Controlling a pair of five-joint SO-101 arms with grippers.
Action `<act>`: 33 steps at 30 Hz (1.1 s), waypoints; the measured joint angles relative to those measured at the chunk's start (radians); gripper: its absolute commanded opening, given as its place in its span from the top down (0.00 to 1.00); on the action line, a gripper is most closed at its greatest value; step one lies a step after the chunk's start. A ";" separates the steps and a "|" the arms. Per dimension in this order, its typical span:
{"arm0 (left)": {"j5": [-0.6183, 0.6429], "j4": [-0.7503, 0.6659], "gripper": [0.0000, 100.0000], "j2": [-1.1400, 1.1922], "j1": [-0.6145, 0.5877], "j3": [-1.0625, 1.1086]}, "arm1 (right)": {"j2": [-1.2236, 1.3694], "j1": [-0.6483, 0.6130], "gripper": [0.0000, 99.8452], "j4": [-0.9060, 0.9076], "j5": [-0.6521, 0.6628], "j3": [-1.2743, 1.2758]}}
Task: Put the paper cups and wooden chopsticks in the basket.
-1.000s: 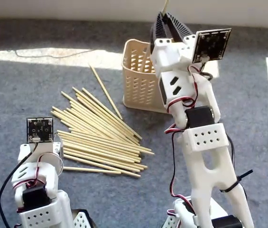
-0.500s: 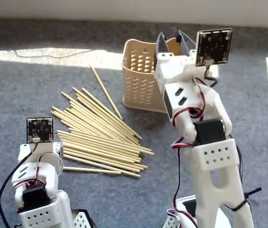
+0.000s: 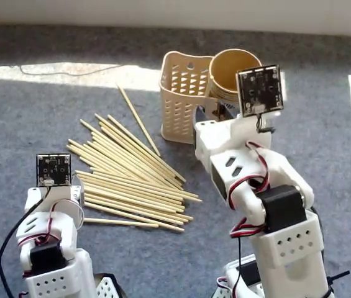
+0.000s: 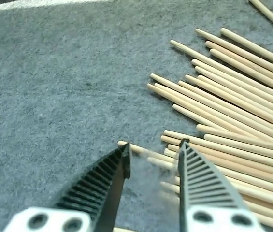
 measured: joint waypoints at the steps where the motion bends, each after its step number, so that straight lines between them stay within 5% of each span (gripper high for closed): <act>1: 0.000 0.000 0.84 0.000 0.014 0.000 | -0.008 -0.008 0.85 0.032 0.000 0.000; 20: 0.000 -0.003 0.84 0.000 0.152 0.098 | -0.292 -0.133 0.85 0.144 0.000 0.296; 33: 0.000 0.245 0.84 0.000 0.152 0.100 | -0.611 -0.153 0.85 0.144 0.000 0.555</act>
